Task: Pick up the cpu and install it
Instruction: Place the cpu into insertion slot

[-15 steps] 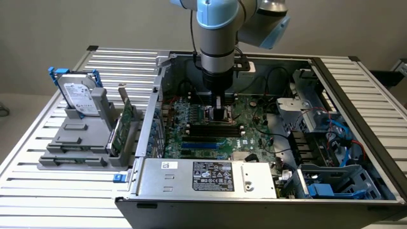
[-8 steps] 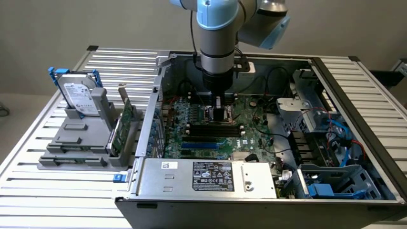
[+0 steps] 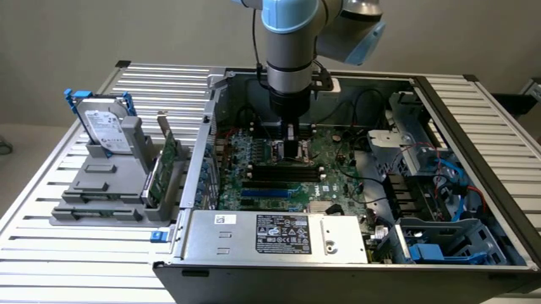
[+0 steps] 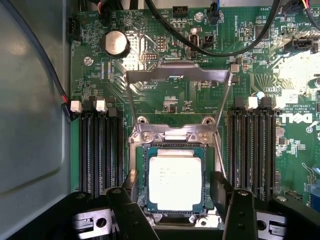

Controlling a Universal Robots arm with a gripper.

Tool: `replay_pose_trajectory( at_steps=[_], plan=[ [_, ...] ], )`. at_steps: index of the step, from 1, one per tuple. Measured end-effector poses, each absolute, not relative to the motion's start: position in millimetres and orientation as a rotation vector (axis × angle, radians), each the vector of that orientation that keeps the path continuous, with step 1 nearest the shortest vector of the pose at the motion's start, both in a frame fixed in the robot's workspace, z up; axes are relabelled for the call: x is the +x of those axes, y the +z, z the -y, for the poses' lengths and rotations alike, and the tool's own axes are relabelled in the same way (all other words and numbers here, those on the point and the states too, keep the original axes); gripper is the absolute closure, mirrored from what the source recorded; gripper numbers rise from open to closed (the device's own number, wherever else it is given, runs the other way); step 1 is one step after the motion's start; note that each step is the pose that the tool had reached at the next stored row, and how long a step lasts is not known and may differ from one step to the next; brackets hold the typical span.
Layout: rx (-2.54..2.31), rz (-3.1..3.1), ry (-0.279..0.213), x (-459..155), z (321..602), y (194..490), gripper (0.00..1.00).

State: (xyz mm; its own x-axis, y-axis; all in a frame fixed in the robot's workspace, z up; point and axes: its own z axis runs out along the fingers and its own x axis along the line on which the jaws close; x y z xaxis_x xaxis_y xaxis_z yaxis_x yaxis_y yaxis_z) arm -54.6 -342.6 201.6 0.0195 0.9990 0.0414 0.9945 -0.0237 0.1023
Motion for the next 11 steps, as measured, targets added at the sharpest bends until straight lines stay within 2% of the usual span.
replay_pose_trajectory(
  at_steps=[10, 11],
  plan=[
    [2.215, -2.162, 0.153, -53.0, 342.4, 221.5, 0.31],
    [2.216, -2.162, 0.153, -52.3, 342.4, 223.5, 0.34]
  ],
)
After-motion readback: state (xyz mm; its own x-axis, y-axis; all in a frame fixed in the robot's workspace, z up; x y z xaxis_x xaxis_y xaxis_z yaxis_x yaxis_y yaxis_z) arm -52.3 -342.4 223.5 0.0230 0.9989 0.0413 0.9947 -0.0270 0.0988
